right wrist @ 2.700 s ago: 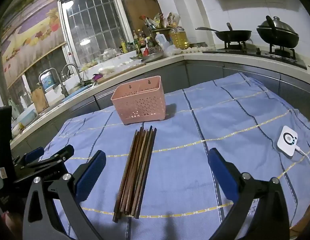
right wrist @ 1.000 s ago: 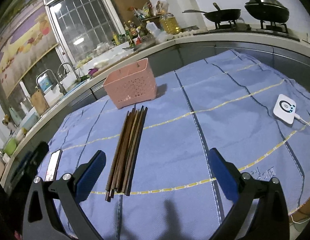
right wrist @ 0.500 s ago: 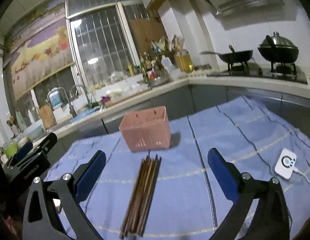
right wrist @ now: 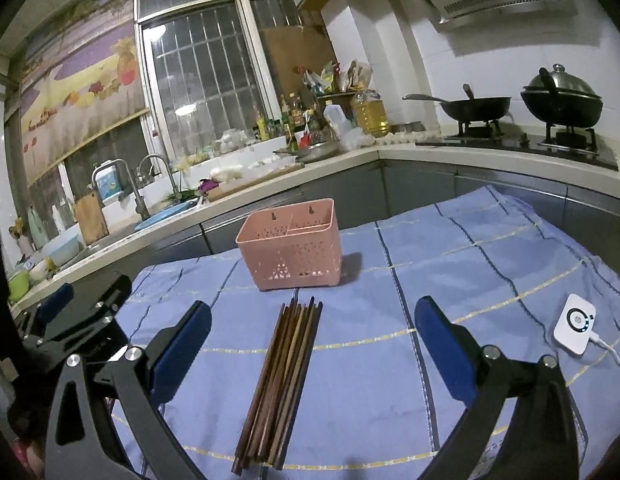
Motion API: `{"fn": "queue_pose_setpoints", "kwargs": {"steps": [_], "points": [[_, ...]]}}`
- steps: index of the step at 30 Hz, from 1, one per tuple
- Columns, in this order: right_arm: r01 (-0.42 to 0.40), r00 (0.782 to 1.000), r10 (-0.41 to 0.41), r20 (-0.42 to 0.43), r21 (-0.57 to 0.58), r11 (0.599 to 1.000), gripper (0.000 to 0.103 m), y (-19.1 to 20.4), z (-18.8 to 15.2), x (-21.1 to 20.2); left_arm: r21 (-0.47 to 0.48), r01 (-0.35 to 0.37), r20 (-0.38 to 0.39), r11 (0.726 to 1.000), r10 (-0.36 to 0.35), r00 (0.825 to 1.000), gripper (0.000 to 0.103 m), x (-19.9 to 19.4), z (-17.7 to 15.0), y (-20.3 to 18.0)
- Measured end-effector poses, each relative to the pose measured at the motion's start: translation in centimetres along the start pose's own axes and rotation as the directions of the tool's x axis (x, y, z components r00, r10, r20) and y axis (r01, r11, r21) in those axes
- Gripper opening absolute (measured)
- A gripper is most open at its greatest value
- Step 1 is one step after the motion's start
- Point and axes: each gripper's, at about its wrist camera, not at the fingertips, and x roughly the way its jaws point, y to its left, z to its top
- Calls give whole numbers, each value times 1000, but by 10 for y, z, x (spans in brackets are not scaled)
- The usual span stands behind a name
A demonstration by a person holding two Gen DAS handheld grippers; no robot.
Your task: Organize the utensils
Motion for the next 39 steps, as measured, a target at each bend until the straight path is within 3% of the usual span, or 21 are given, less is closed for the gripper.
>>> {"fn": "queue_pose_setpoints", "kwargs": {"steps": [28, 39], "points": [[-20, 1000, 20, -14, 6, 1000, 95, 3, -14, 1, 17, -2, -15, 1000, 2, 1000, 97, 6, -10, -7], [-23, 998, 24, -58, 20, 1000, 91, -1, -20, 9, 20, 8, -76, 1000, -7, 997, 97, 20, -23, -13]]}}
